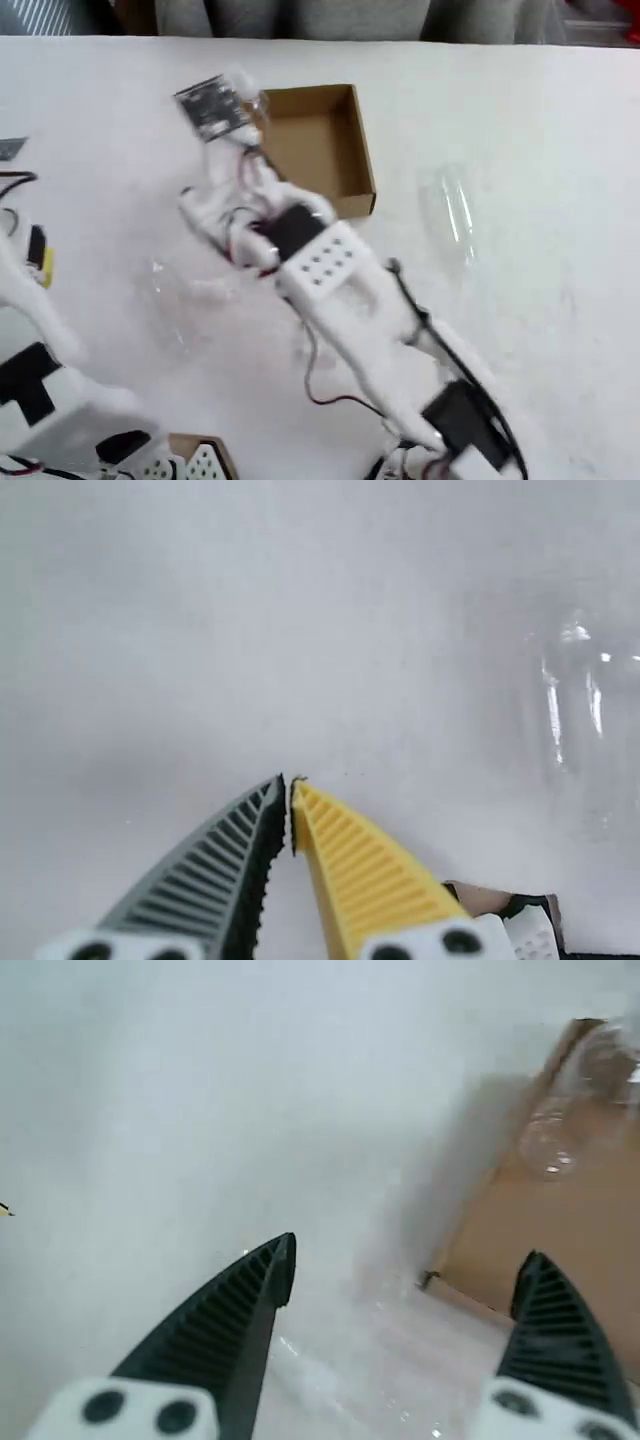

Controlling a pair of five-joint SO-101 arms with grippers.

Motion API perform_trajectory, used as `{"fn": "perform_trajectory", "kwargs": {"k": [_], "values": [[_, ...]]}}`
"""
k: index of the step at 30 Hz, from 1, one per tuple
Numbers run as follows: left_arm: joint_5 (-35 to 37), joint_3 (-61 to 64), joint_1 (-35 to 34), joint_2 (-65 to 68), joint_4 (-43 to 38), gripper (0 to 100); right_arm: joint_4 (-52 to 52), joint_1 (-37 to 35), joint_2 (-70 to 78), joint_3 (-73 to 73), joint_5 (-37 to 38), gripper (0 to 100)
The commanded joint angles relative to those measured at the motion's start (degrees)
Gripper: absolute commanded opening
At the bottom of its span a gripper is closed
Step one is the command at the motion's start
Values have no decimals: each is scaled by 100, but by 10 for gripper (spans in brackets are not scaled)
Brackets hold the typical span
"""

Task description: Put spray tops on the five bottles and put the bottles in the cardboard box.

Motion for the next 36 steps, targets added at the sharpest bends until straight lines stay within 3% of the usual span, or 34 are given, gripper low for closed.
{"fn": "perform_trajectory", "kwargs": {"k": [1, 8, 14, 20, 30, 36], "values": [[-9, 527, 734, -1235, 88, 22, 1270, 831, -1552, -308, -9, 301], [791, 1697, 2070, -2536, 79, 24, 2870, 2457, -2484, 229, -9, 301], [1934, 2251, 2993, -2431, -167, 24, 2290, 3231, -2519, 1855, -9, 301], [2620, 2901, 3231, -2466, -976, 24, 1262, 3257, -2519, 2840, -9, 301], [3341, 3464, 3187, -3213, -2075, 27, 1200, 3257, -2510, 3147, -9, 301], [3393, 3692, 3187, -3327, -2110, 162, 1332, 3916, -2651, 3780, 360, 300]]}}
